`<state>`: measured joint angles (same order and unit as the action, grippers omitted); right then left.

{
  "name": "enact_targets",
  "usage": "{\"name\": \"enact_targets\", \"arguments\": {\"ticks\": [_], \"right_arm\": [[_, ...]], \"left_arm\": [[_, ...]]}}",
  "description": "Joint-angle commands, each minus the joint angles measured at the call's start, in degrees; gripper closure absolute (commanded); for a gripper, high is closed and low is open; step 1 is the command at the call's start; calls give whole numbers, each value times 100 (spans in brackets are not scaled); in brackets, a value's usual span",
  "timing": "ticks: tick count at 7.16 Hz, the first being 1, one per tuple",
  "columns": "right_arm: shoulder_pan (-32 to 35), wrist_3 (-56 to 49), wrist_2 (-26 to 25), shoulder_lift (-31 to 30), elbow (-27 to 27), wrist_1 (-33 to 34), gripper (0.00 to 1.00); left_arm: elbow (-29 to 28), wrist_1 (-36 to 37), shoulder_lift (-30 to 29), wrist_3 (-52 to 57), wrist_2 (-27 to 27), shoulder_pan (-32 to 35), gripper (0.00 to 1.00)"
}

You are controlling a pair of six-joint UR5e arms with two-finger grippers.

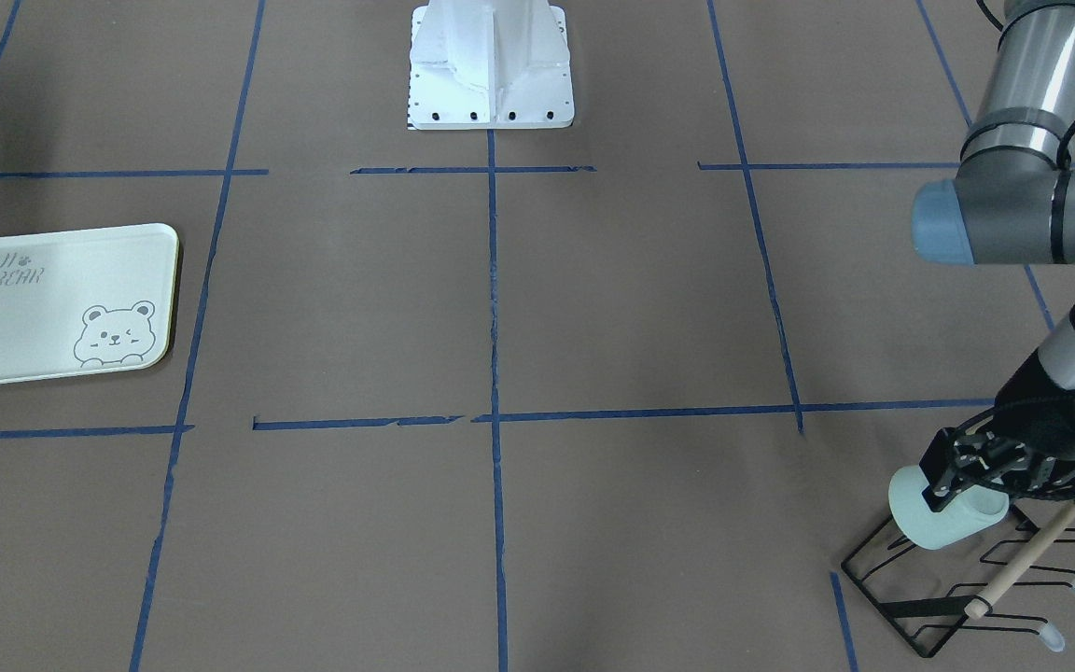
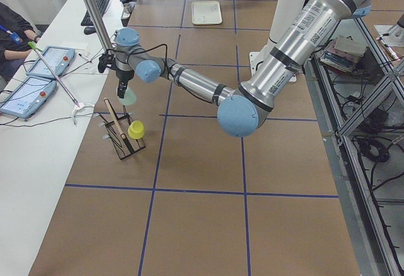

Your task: Left arm grabs green cup and hands to right arm on tray

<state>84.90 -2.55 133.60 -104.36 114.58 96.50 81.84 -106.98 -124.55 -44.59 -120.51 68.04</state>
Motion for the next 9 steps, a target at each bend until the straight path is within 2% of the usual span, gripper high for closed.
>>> {"name": "enact_targets", "arguments": {"ticks": [1,2,4,6,9], "right_arm": [[0,9,8,12,3,0,0],[0,200,34,73,20,-35,0],[-375,1425,43,100,-23,-1127,0],[-929,3024,43,100,-24,-2542,0],[-2027,6449,-140,143,-76,-5466,0]], "left_arm": [[1233,957,106,-84,1,235,89],[1334,899,133,-616,115,218,89],[1370,-97,552,-1600,370,-280,89],[1579,-542,764,-2473,712,-711,89],[2309,-761,933,-3946,714,-1694,88]]}}
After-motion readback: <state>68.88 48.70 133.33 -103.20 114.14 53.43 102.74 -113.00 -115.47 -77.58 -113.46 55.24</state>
